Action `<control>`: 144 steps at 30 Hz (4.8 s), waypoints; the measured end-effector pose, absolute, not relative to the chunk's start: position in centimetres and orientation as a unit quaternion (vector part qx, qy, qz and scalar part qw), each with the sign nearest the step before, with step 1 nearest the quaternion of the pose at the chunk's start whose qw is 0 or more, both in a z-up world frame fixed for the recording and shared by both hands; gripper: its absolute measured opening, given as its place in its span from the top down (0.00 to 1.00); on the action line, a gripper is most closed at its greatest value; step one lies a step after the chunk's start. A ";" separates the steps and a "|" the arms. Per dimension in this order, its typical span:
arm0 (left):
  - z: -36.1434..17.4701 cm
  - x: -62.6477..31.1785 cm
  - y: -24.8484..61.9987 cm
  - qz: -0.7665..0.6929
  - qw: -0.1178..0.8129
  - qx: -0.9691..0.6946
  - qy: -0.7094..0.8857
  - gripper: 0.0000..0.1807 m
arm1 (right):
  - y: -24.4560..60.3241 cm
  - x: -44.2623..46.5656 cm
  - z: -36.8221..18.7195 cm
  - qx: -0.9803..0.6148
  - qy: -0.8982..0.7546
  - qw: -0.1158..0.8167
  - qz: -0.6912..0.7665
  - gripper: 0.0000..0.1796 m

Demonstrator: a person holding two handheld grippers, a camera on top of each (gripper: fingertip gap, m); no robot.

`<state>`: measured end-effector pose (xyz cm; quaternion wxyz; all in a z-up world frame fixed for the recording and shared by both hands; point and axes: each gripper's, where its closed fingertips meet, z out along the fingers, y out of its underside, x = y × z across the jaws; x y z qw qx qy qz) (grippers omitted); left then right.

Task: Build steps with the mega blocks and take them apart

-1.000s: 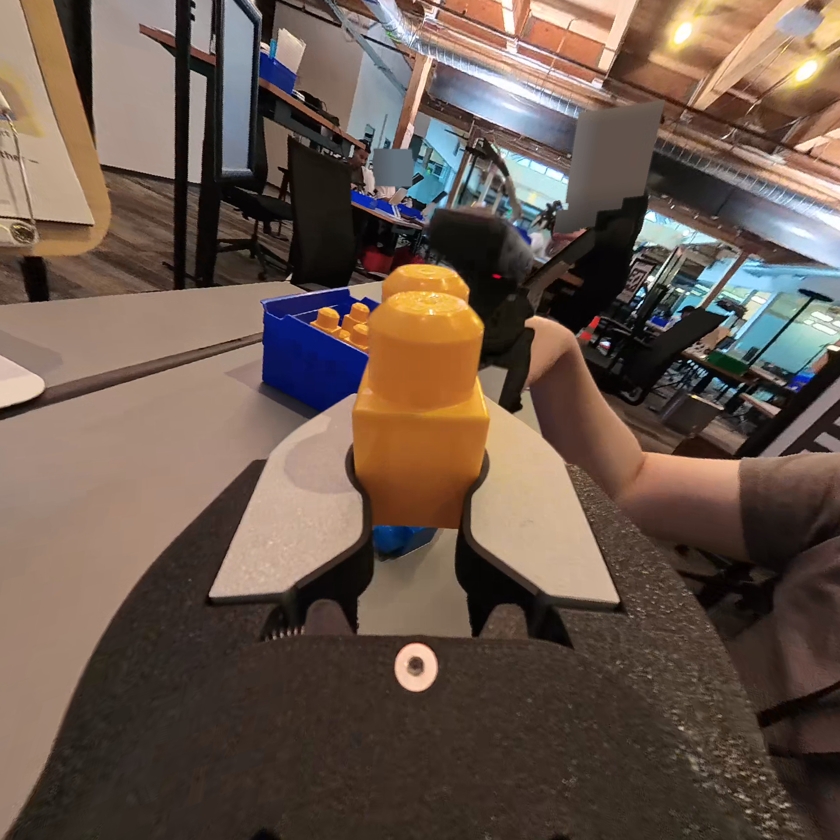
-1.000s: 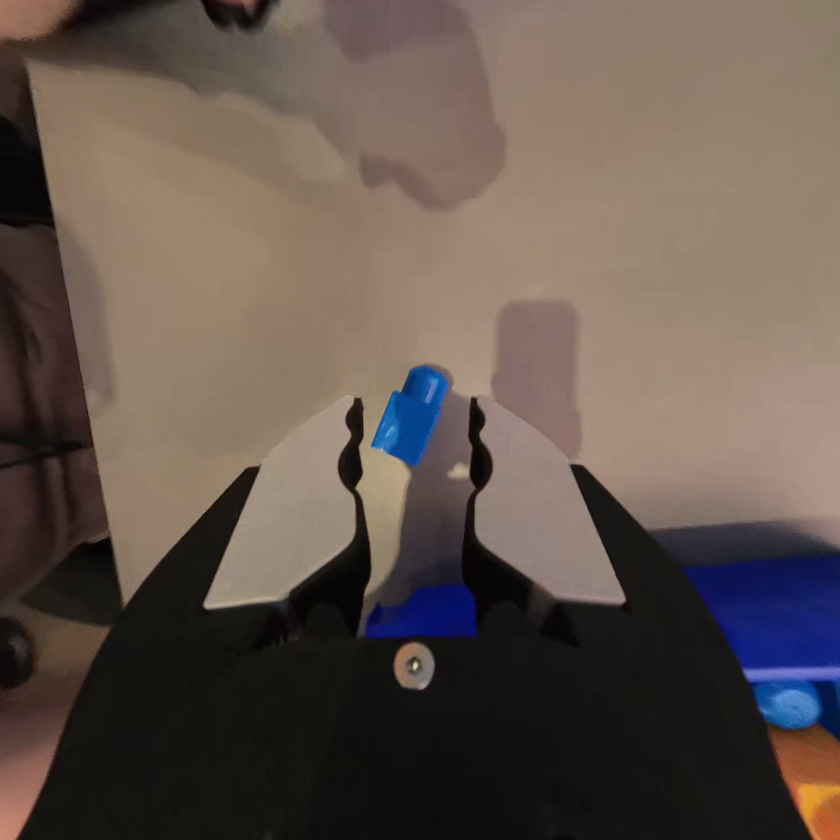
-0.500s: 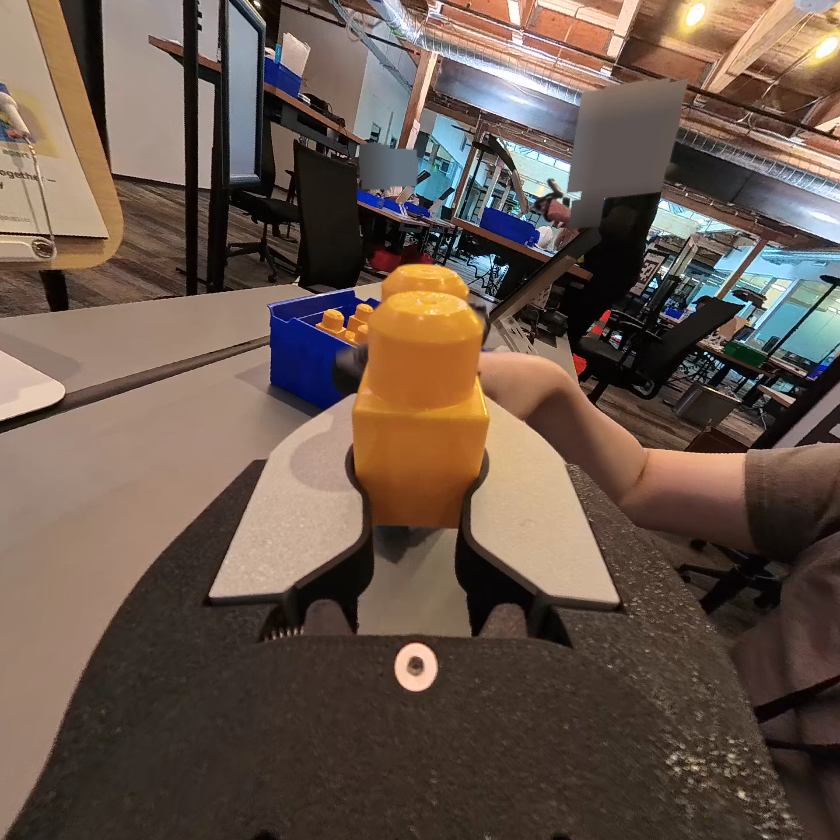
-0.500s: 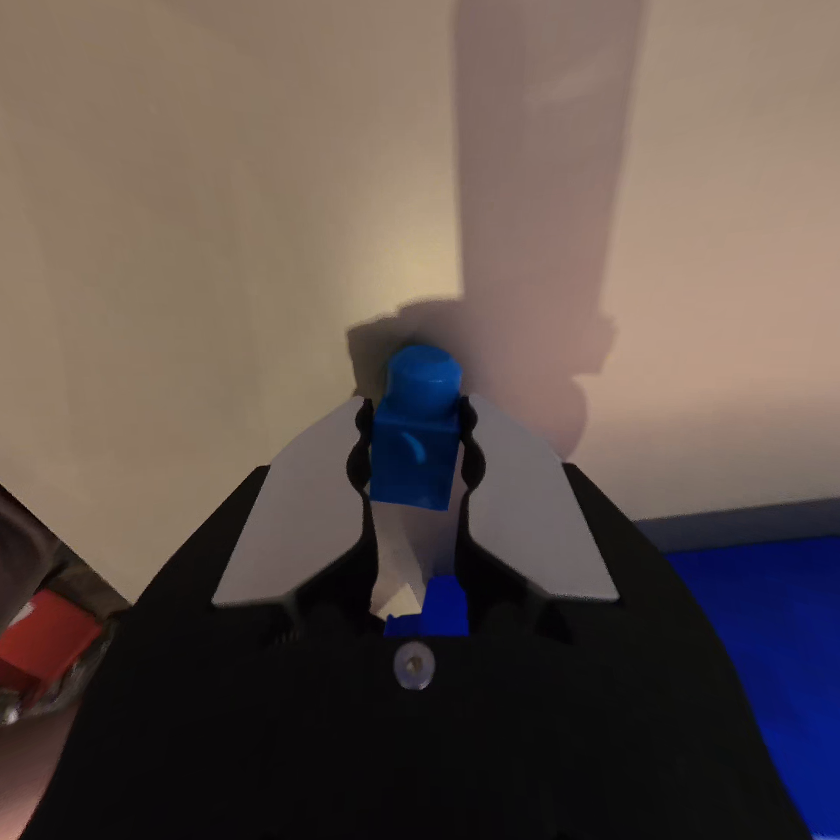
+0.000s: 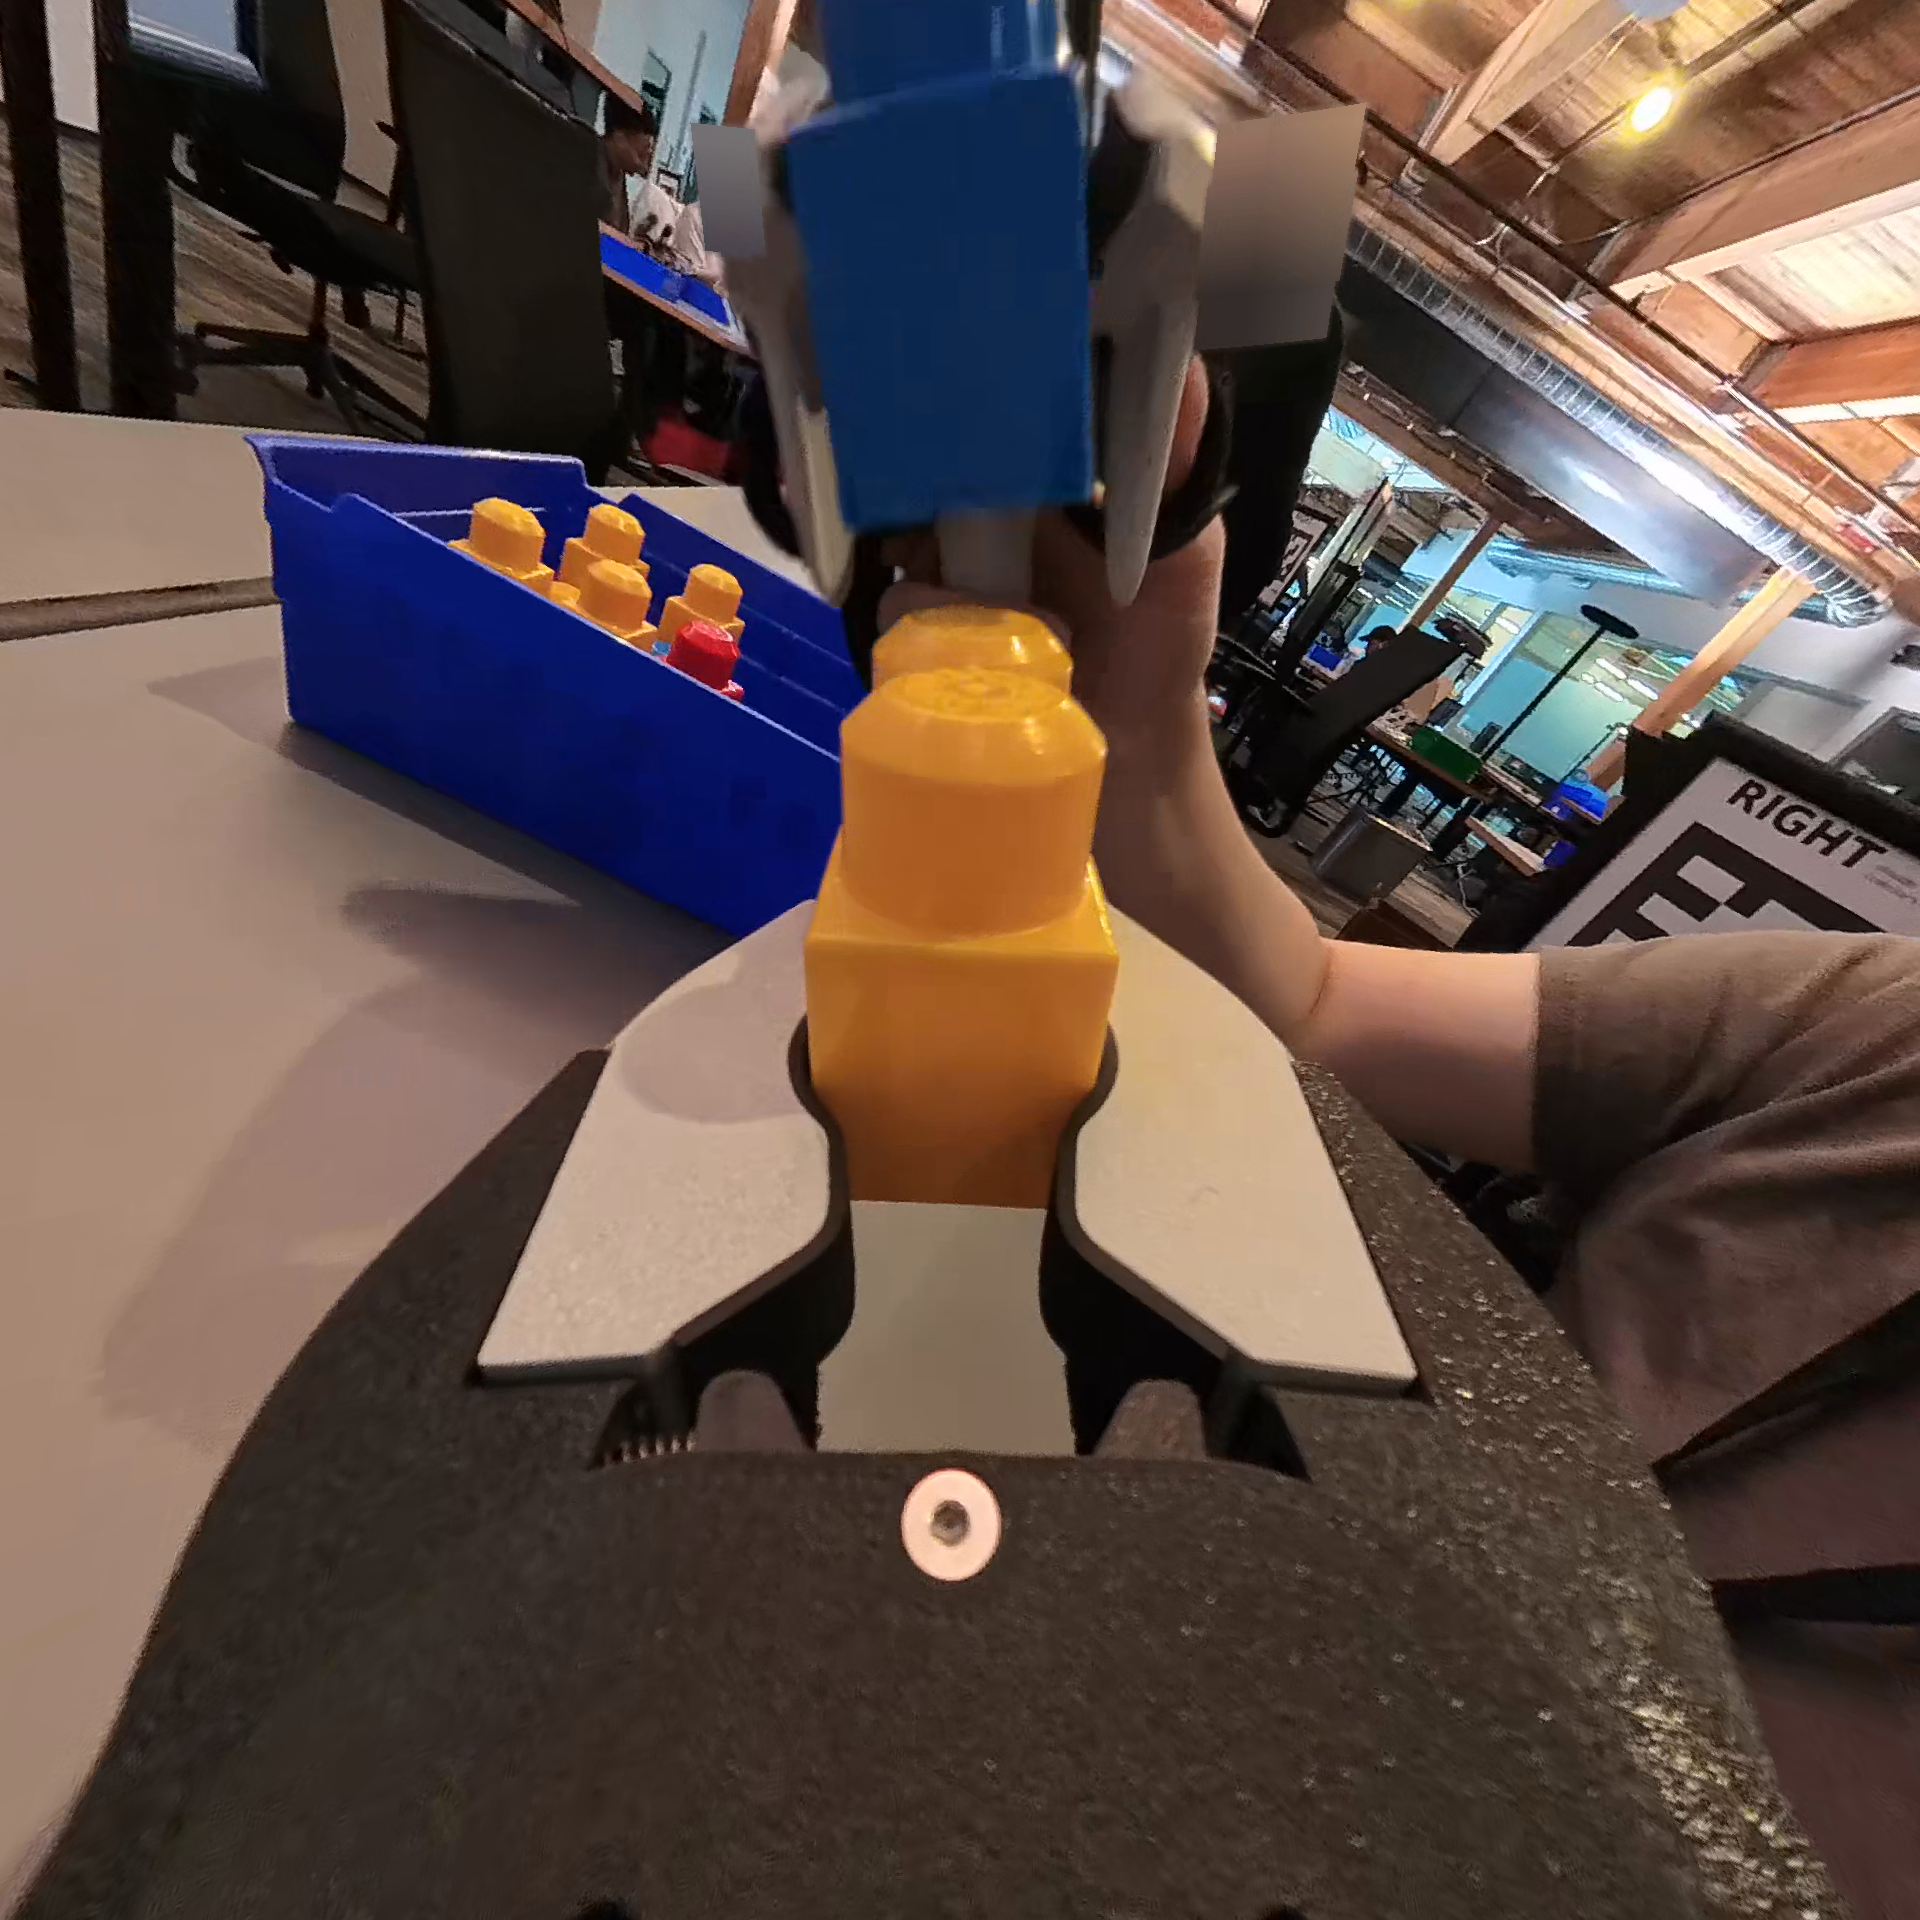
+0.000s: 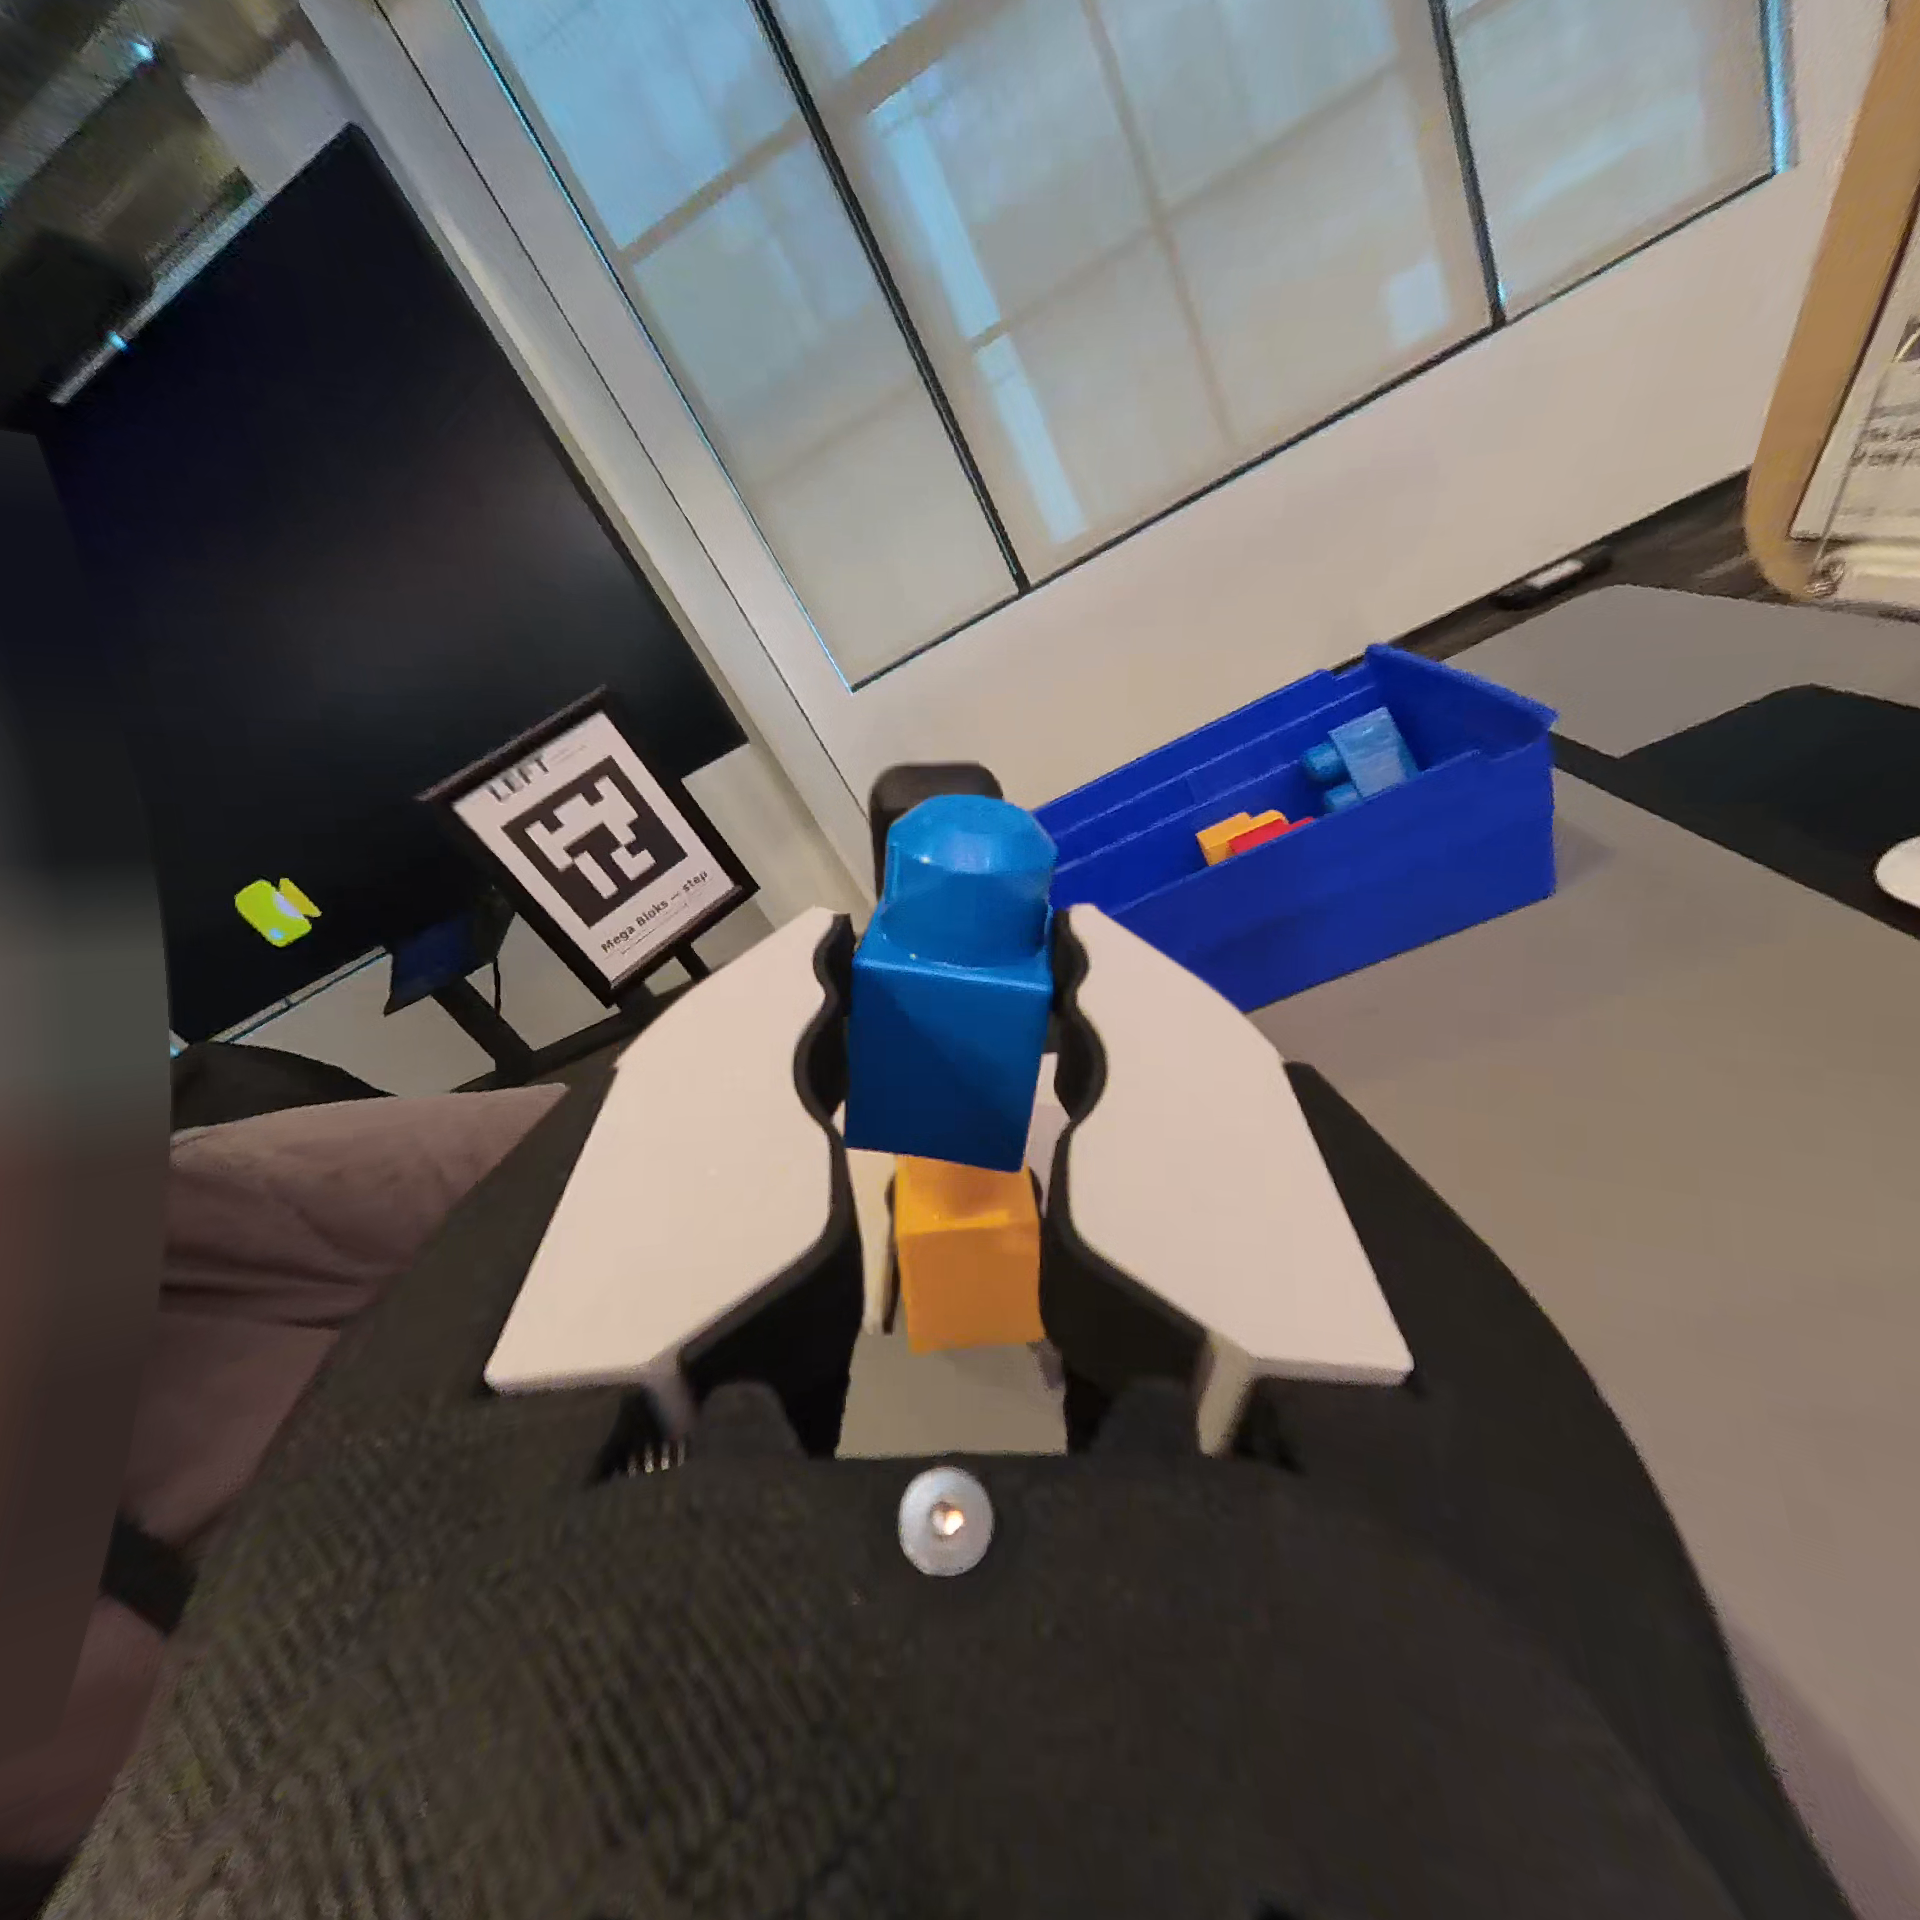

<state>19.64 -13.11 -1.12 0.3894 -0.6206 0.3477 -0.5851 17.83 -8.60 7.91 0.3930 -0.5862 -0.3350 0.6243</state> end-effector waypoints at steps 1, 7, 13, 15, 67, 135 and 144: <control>-1.1 19.6 -13.1 -0.583 0.391 -0.621 0.349 0.78 | -8.7 17.2 7.3 -0.589 -0.339 0.387 0.624 0.79; -0.8 19.0 -12.8 -0.597 0.391 -0.618 0.331 0.78 | -9.5 15.1 5.4 -0.601 -0.354 0.358 0.621 0.79; -0.4 19.0 -13.5 -0.659 0.343 -0.600 0.297 0.78 | -9.9 14.8 5.1 -0.599 -0.345 0.334 0.640 0.79; -0.5 18.8 -13.5 -0.664 0.336 -0.600 0.295 0.78 | -9.9 14.7 4.9 -0.597 -0.342 0.325 0.649 0.79; -1.9 18.5 -13.6 -0.404 0.516 -0.575 0.489 0.62 | -10.5 30.3 6.8 -0.632 -0.581 0.460 0.225 0.79; -2.3 -11.8 -1.5 -0.086 0.435 -0.861 0.251 0.65 | -2.9 40.3 15.5 -0.626 -0.268 0.728 0.080 0.77; -11.1 -14.1 3.4 0.019 0.296 -0.865 0.405 0.61 | -1.8 40.0 13.3 -0.661 -0.286 0.691 0.067 0.74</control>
